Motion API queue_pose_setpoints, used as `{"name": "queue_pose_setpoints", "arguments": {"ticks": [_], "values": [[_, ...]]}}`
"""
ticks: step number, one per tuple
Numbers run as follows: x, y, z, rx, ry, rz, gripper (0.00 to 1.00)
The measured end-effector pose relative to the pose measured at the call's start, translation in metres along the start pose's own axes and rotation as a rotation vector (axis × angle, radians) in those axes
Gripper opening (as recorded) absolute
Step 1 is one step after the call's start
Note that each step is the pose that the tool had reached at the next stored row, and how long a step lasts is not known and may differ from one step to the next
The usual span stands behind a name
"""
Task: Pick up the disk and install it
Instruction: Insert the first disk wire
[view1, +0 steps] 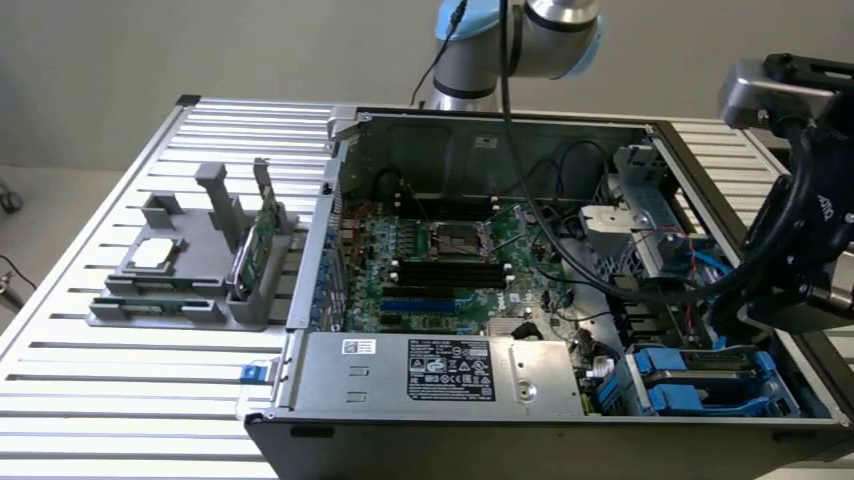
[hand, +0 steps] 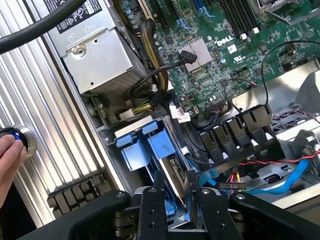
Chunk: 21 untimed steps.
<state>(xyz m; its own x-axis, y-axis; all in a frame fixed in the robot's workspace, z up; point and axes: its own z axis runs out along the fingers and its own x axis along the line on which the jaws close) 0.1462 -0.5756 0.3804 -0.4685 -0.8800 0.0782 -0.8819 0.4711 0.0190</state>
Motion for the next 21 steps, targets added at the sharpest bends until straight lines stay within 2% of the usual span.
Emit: {"name": "queue_pose_setpoints", "arguments": {"ticks": [12,21], "values": [[-0.0002,0.0001,0.0,0.0074,-0.0133,0.153,0.31],[-0.0005,0.0003,0.0,0.0189,-0.0268,0.263,0.31]]}}
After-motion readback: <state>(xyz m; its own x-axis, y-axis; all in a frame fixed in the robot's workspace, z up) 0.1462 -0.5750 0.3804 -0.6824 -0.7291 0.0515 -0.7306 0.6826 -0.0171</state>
